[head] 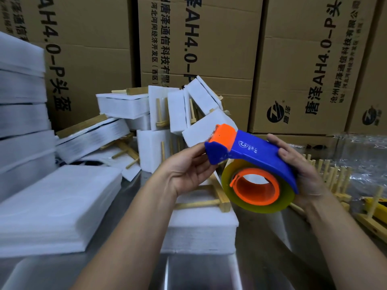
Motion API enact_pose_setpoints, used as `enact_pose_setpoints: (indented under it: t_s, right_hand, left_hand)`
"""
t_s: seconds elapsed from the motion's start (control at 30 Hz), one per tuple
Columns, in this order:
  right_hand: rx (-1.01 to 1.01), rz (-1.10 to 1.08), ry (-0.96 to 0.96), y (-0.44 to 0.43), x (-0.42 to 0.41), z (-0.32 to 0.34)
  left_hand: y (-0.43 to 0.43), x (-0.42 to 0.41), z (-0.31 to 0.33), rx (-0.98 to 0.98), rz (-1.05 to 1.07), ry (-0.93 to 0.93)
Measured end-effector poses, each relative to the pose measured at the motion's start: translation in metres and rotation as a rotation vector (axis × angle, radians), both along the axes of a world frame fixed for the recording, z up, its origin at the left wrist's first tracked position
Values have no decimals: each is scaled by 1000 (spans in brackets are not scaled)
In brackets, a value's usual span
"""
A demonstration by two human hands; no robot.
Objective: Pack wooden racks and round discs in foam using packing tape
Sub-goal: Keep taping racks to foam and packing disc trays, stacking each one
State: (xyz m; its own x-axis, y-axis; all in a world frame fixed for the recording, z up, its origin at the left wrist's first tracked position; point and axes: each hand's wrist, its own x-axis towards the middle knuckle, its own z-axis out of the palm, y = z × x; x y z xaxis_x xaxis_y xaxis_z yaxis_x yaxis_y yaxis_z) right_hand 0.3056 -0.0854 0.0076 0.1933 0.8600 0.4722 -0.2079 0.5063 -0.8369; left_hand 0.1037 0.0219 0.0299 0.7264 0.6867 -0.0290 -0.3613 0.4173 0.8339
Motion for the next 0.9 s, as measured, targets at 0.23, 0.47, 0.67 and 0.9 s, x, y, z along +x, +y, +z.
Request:
enact_pose_setpoints:
  t_s: [0.23, 0.47, 0.67, 0.9]
  right_hand:
    - [-17, -15, -88, 0, 5, 0]
    - [-131, -24, -355, -8, 9, 8]
    - [-177, -263, -739, -14, -2, 15]
    - [237, -555, -637, -21, -10, 20]
  left_hand:
    - [1, 5, -6, -32, 94, 72]
    - [1, 12, -8, -180, 174, -14]
    - [-2, 14, -8, -270, 202, -70]
    - [-2, 6, 10, 49, 387, 2]
